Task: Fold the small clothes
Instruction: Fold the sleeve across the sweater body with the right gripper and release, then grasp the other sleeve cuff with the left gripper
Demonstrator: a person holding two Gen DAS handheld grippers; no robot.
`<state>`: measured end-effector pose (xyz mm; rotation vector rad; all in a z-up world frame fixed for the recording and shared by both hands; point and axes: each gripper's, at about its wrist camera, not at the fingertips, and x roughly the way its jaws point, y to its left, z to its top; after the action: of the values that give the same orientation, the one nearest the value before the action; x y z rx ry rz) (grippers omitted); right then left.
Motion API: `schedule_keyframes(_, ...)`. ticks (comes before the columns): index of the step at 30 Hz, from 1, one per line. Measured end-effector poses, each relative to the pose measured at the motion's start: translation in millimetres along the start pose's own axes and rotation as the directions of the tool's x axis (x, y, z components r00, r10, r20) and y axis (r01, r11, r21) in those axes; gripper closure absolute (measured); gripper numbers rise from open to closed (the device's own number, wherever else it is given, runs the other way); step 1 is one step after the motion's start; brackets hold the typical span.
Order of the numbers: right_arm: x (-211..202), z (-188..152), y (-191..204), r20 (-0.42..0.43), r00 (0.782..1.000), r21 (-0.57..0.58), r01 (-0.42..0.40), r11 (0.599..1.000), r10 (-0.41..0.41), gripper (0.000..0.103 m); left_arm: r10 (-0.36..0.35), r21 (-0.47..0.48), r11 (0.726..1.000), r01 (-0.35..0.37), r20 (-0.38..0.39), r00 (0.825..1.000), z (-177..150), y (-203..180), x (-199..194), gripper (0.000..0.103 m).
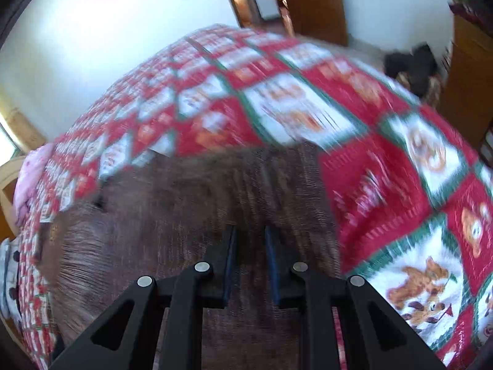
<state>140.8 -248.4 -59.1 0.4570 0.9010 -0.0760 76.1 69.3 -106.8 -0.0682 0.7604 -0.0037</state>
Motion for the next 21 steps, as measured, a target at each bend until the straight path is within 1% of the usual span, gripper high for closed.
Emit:
schedule_keyframes(1, -4, -1, -6, 0.012, 1.000, 0.021, -0.009, 1.000, 0.009, 0.083, 0.000, 0.000, 1.000, 0.000, 0.000, 1.000, 0, 0, 0, 0.000)
schedule_keyframes(4, -28, -10, -11, 0.047, 0.998, 0.057, 0.044, 0.997, -0.047, 0.083, 0.002, 0.002, 1.000, -0.002, 0.000, 1.000, -1, 0, 0, 0.000)
schedule_keyframes(6, -49, -23, -7, 0.081, 0.997, 0.038, 0.012, 0.999, -0.015, 0.083, 0.001, 0.001, 1.000, -0.001, 0.000, 1.000, 0, 0, 0, 0.000)
schedule_keyframes(8, -63, -42, 0, 0.080, 0.997, 0.004, 0.003, 1.000, -0.003, 0.083, 0.002, 0.002, 1.000, -0.002, -0.001, 1.000, 0, 0, 0, 0.000)
schedule_keyframes(9, -65, -51, 3, 0.072, 0.997, -0.011, 0.023, 1.000, -0.022, 0.083, 0.002, 0.002, 1.000, -0.002, -0.001, 1.000, 0, 0, 0, 0.000)
schedule_keyframes(11, -57, -70, 3, 0.025, 0.997, -0.026, 0.079, 0.997, -0.078, 0.083, 0.004, 0.003, 1.000, -0.004, -0.004, 1.000, 0, 0, 0, 0.000)
schedule_keyframes(12, -53, -79, 4, 0.032, 0.996, -0.031, 0.079, 0.996, -0.078, 0.082, 0.006, 0.005, 1.000, -0.006, -0.009, 1.000, 0, 0, 1, 0.000)
schedule_keyframes(13, -56, -85, 7, 0.075, 0.993, -0.055, 0.090, 0.994, -0.086, 0.079, 0.008, 0.006, 1.000, -0.008, -0.015, 1.000, 1, 0, 2, 0.000)
schedule_keyframes(14, -56, -86, 9, 0.080, 0.992, -0.069, 0.099, 0.993, -0.094, 0.076, 0.011, 0.008, 1.000, -0.011, -0.021, 1.000, 2, 0, 2, 0.000)
schedule_keyframes(15, -56, -85, 13, 0.077, 0.993, -0.081, 0.101, 0.992, -0.095, 0.066, 0.016, 0.011, 1.000, -0.016, -0.034, 0.999, 3, 0, 3, 0.000)
schedule_keyframes(16, -56, -85, 14, 0.074, 0.993, -0.089, 0.093, 0.992, -0.087, 0.053, 0.020, 0.013, 1.000, -0.019, -0.041, 0.999, 3, 0, 4, 0.000)
schedule_keyframes(18, -55, -87, 22, 0.069, 0.996, -0.137, 0.071, 0.988, -0.062, 0.041, 0.018, 0.016, 1.000, -0.017, -0.053, 0.998, 4, 1, 4, 0.000)
schedule_keyframes(19, -55, -89, 24, 0.068, 0.996, -0.153, 0.073, 0.986, -0.063, 0.038, 0.009, 0.017, 1.000, -0.008, -0.060, 0.998, 4, 2, 3, 0.000)
schedule_keyframes(21, -56, -90, 28, 0.074, 0.994, -0.177, 0.092, 0.980, -0.080, 0.038, -0.019, 0.020, 1.000, 0.021, -0.086, 0.996, 6, 8, -2, 0.000)
